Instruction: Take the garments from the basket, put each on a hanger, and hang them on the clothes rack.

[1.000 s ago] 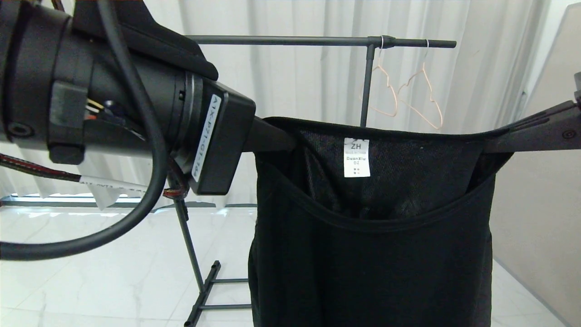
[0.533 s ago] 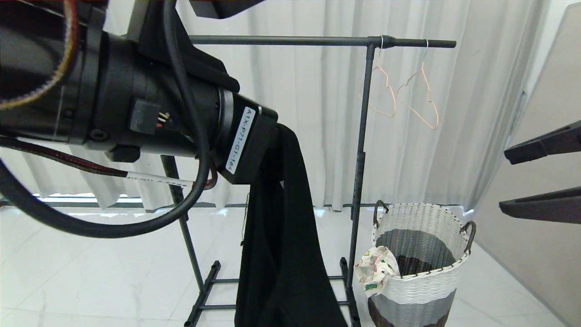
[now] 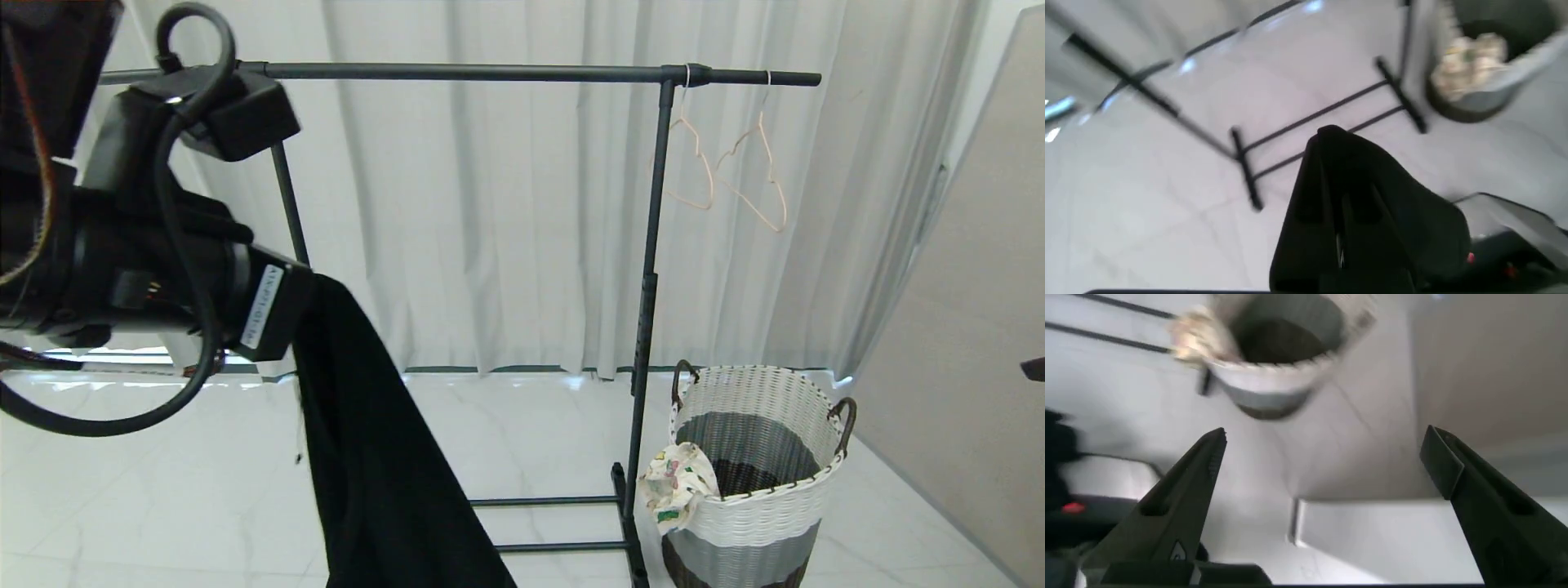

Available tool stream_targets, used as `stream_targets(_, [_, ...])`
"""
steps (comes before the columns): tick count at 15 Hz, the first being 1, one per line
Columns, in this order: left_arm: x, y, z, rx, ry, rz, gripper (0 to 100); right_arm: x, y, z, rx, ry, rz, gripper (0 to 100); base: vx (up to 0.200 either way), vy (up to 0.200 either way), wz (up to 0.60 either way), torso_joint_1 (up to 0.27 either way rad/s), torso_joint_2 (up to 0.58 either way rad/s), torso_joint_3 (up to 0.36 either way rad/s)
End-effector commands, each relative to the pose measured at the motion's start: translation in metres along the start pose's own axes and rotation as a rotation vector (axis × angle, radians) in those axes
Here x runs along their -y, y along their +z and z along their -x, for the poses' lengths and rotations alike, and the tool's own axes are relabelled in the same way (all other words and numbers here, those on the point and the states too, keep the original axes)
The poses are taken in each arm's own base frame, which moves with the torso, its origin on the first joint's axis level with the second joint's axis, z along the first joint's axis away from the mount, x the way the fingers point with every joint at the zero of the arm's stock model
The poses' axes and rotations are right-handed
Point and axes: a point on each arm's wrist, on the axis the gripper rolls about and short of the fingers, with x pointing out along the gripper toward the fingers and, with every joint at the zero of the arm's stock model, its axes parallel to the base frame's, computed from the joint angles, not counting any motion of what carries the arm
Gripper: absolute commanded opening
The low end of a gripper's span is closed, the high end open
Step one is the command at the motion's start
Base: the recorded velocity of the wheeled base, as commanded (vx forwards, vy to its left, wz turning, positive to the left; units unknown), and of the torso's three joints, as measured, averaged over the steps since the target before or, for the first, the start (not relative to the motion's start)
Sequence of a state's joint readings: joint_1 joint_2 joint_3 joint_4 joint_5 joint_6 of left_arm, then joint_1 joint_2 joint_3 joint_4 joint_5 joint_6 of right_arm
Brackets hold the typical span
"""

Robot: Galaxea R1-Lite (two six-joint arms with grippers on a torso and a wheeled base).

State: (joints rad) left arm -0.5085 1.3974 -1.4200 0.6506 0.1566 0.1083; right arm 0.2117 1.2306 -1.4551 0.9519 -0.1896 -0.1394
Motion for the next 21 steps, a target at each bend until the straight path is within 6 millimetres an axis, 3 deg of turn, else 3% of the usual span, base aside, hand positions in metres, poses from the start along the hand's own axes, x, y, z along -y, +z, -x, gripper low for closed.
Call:
stream_targets(1, [-0.026,-0.029,0.022,-0.019,0.131,0.087,0,0.007,-0.019,-0.001,-0.044,-0.098,-0.040,100,0.000,0.000,0.00,0.000,0.00,0.000])
stream_targets(4, [-0.037,-0.040,0.023,-0.049,0.190,0.130,0,0.008,-0.017,-0.012,0.012,-0.098,-0.100,100,0.000,0.000,0.00,0.000,0.00,0.000])
stream_targets(8, [-0.035,-0.051,0.027,-0.068,0.197,0.097,0,0.011,-0.003,-0.019,0.104,-0.089,-0.137,100,0.000,0.000,0.00,0.029,-0.16,-0.147])
stream_targets(14, [-0.039,-0.049,0.029,-0.053,0.217,0.107,0,0.013,0.013,-0.032,0.172,-0.080,-0.218,100,0.000,0.000,0.00,0.172,-0.47,-0.282])
stream_targets(21, [-0.039,-0.049,0.029,-0.052,0.218,0.108,0,0.014,0.017,-0.035,0.193,-0.082,-0.221,100,0.000,0.000,0.00,0.203,-0.48,-0.277])
